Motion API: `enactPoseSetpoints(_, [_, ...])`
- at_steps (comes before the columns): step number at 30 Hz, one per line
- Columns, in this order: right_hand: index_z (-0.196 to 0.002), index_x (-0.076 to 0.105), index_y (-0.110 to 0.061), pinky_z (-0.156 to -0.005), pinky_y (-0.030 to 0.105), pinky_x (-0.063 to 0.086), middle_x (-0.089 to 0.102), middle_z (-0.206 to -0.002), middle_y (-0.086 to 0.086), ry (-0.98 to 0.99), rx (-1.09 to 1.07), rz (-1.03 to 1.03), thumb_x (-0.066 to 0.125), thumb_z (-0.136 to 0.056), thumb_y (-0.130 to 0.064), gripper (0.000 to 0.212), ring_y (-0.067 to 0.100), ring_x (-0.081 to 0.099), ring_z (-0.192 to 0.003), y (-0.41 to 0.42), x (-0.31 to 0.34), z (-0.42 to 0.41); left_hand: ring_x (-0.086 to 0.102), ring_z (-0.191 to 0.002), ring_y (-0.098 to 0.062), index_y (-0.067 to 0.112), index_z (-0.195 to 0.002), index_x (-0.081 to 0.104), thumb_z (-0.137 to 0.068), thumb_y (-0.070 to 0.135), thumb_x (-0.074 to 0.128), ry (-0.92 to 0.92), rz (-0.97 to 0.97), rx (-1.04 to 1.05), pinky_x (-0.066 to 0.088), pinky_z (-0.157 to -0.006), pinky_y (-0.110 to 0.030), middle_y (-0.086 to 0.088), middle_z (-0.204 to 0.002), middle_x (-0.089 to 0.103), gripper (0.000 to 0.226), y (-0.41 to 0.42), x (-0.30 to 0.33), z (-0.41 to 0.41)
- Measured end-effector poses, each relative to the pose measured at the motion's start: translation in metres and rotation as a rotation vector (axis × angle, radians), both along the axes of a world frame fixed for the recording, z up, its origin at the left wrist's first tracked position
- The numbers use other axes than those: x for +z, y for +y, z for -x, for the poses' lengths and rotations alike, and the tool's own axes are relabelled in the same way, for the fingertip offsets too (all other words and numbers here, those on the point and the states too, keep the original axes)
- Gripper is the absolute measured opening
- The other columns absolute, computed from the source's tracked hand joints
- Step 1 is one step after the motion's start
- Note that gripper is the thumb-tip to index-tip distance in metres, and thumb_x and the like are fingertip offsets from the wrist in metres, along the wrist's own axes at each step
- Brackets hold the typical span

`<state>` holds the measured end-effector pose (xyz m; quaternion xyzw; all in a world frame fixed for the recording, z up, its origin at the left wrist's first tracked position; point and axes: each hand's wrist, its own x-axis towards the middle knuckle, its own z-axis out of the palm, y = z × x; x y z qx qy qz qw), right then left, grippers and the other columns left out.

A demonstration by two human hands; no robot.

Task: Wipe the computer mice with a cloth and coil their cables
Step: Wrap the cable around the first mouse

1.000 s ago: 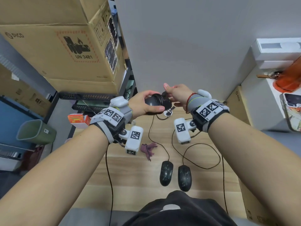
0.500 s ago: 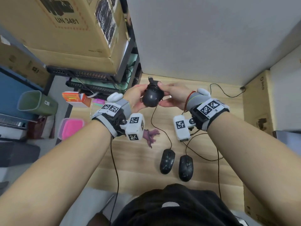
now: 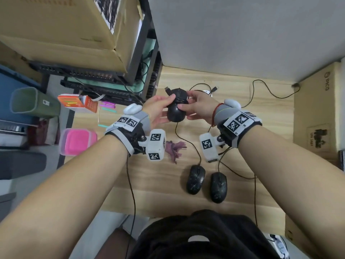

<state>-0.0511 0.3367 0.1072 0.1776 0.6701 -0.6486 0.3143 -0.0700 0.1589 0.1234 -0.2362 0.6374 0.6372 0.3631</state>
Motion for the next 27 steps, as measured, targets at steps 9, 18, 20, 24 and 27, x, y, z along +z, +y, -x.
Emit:
enactPoseSetpoints(9, [-0.137, 0.050, -0.018, -0.080, 0.029, 0.056, 0.064, -0.106, 0.000, 0.016, 0.007, 0.024, 0.070, -0.088, -0.015, 0.054, 0.016, 0.065, -0.089, -0.013, -0.017, 0.017, 0.074, -0.092, -0.027, 0.013, -0.113, 0.066, -0.082, 0.043, 0.078, -0.086, 0.030, -0.010, 0.060, -0.073, -0.040, -0.008, -0.111, 0.071, 0.045, -0.001, -0.025, 0.016])
enactPoseSetpoints(18, [-0.108, 0.062, -0.013, -0.060, 0.028, 0.056, 0.064, -0.100, 0.007, -0.034, -0.049, -0.114, 0.053, -0.094, -0.050, 0.041, 0.017, 0.062, -0.066, -0.016, -0.054, -0.009, 0.068, -0.103, -0.032, 0.016, -0.121, 0.061, -0.077, 0.032, 0.081, -0.199, -0.084, 0.309, 0.058, -0.074, -0.048, -0.012, -0.118, 0.067, 0.051, -0.014, -0.044, 0.029])
enactPoseSetpoints(20, [-0.101, 0.067, -0.015, -0.056, 0.024, 0.054, 0.067, -0.092, 0.003, -0.049, 0.211, -0.243, 0.059, -0.094, -0.040, 0.027, 0.016, 0.065, -0.064, -0.021, -0.068, -0.024, 0.068, -0.102, -0.031, 0.016, -0.120, 0.061, -0.079, 0.031, 0.080, -0.209, -0.078, 0.322, 0.058, -0.075, -0.048, -0.012, -0.117, 0.067, 0.048, -0.015, -0.048, 0.027])
enactPoseSetpoints(24, [-0.087, 0.074, -0.026, -0.065, 0.026, 0.059, 0.072, -0.085, 0.000, -0.089, 0.784, -0.323, 0.066, -0.088, -0.038, 0.014, 0.015, 0.068, -0.072, -0.041, -0.080, -0.039, 0.068, -0.101, -0.031, 0.016, -0.116, 0.061, -0.081, 0.029, 0.078, -0.216, -0.070, 0.348, 0.059, -0.076, -0.049, -0.012, -0.115, 0.068, 0.041, -0.016, -0.054, 0.026])
enactPoseSetpoints(27, [-0.082, 0.075, -0.024, -0.079, 0.033, 0.056, 0.073, -0.089, -0.002, -0.095, 1.020, -0.426, 0.067, -0.084, -0.046, 0.023, 0.015, 0.066, -0.078, -0.057, -0.086, -0.042, 0.067, -0.104, -0.033, 0.016, -0.116, 0.061, -0.081, 0.028, 0.079, -0.216, -0.068, 0.353, 0.058, -0.080, -0.053, -0.013, -0.117, 0.067, 0.041, -0.019, -0.056, 0.025])
